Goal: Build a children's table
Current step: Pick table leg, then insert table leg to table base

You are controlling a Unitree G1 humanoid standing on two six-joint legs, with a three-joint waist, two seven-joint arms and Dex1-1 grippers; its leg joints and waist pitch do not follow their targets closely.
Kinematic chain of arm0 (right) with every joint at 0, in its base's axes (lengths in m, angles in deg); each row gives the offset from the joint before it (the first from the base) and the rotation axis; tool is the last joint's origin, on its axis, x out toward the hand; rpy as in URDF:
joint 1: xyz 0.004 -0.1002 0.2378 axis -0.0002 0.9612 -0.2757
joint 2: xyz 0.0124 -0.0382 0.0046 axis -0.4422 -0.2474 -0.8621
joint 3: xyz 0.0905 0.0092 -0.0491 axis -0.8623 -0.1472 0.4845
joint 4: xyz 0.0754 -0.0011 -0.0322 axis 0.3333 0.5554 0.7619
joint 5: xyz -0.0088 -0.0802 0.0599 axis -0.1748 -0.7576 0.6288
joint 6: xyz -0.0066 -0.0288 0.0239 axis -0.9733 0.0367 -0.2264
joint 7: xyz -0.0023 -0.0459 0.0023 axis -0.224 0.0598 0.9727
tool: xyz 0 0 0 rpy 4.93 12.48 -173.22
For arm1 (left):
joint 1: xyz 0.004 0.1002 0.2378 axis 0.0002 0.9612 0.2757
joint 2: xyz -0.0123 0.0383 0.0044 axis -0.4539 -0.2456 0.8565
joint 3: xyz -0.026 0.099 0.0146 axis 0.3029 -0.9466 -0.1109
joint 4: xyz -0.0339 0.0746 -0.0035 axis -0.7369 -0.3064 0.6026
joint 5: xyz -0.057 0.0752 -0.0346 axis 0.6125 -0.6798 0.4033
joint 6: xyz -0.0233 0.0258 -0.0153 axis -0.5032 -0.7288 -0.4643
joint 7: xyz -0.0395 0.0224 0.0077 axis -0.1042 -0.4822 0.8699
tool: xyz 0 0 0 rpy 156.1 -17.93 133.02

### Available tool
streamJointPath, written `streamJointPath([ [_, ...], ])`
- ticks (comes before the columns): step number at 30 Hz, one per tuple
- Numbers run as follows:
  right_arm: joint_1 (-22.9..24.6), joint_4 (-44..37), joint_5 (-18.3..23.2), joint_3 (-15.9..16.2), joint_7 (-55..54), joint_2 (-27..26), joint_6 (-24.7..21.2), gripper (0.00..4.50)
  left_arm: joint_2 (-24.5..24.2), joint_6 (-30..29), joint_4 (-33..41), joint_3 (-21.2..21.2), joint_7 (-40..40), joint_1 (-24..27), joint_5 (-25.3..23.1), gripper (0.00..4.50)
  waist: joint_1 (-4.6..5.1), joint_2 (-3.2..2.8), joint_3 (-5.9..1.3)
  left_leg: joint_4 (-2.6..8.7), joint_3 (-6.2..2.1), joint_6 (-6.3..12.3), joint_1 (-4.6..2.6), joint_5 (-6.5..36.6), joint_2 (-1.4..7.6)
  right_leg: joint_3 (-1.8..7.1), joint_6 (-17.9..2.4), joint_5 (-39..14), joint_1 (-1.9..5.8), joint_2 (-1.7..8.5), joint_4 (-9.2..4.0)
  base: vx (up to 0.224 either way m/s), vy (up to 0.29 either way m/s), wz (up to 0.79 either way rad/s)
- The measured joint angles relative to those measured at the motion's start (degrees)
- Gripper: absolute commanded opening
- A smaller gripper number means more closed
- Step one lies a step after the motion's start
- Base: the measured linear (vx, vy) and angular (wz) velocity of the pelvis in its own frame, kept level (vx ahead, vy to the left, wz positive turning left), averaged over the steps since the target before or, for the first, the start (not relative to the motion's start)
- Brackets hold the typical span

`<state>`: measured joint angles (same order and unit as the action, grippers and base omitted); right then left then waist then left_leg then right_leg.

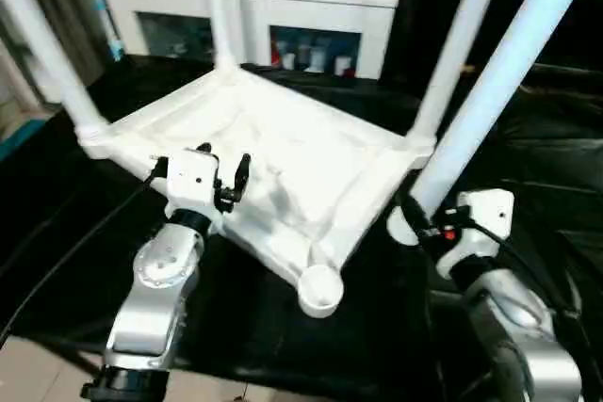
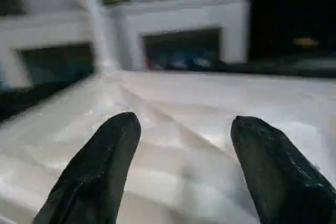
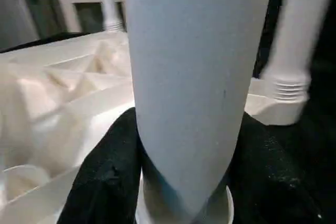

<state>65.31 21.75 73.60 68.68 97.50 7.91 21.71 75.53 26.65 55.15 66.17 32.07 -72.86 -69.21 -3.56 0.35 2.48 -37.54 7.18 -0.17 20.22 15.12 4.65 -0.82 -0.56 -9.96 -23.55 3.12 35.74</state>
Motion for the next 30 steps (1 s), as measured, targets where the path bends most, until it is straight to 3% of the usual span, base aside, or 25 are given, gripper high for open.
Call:
streamJointPath([
  [3, -0.36, 0.3, -0.31, -0.15, 1.37, 1.89, 0.01, 1.88, -2.3, 0.38, -1.74, -2.03, 8.36, -0.55, 3.11, 3.36, 0.43, -0.26, 0.32, -0.06, 1.21, -0.05, -0.3, -0.08, 0.96, -0.08, 0.41, -0.25, 0.64, 0.09, -0.39, -0.032, 0.004, 0.12],
  [8, -3.3, 2.5, 2.15, -0.3, 7.53, 6.12, -0.31, 1.88, -8.54, 2.81, -9.35, -5.96, 26.21, -7.85, 6.12, 3.63, 1.17, -0.32, 0.44, 0.1, 1.5, -0.16, -0.15, -0.17, 1.1, -0.09, 0.43, -0.26, 0.7, 0.18, -0.71, 0.0, 0.0, 0.0],
  [14, -4.2, 3.88, 4.0, 0.71, 21.4, 16.89, -1.35, 1.88, -19.74, 9.79, -22.85, -15.41, 48.71, -19.5, -0.03, 4.03, 1.68, -0.43, 0.43, 0.45, 1.6, -0.16, -0.18, -0.67, 1.19, -0.13, 0.07, 0.26, 0.69, 0.2, -0.66, 0.0, 0.0, 0.0],
  [17, -4.09, 4.26, 4.02, 1.01, 24.89, 18.92, -1.36, 1.88, -21.58, 11.53, -26.91, -17.36, 53.84, -22.51, -1.44, 4.37, 1.71, -0.57, 0.5, 0.74, 1.64, -0.19, -0.14, -0.68, 1.23, -0.2, 0.05, 0.27, 0.65, 0.2, -0.74, 0.0, 0.0, 0.0],
  [23, -4.52, 5.12, 4.6, 1.37, 28.34, 21.53, -1.39, 1.88, -22.5, 15.84, -34.01, -20.73, 60.88, -27.76, -3.51, 4.46, 1.35, -0.58, 0.51, 1.0, 1.65, 0.09, -0.09, -0.85, 1.35, -0.47, -0.21, 0.07, 0.45, 0.2, -0.79, 0.017, -0.004, 0.01],
  [30, -4.63, 5.16, 4.57, 3.14, 31.09, 21.97, -1.41, 1.88, -19.79, 21.4, -40.61, -23.97, 62.98, -30.57, -6.67, 3.84, 1.18, -0.64, 0.55, 1.0, 1.68, -0.34, -0.14, -0.79, 1.38, -0.5, -0.22, 0.08, 0.54, 0.27, -0.78, 0.0, 0.0, 0.0],
])
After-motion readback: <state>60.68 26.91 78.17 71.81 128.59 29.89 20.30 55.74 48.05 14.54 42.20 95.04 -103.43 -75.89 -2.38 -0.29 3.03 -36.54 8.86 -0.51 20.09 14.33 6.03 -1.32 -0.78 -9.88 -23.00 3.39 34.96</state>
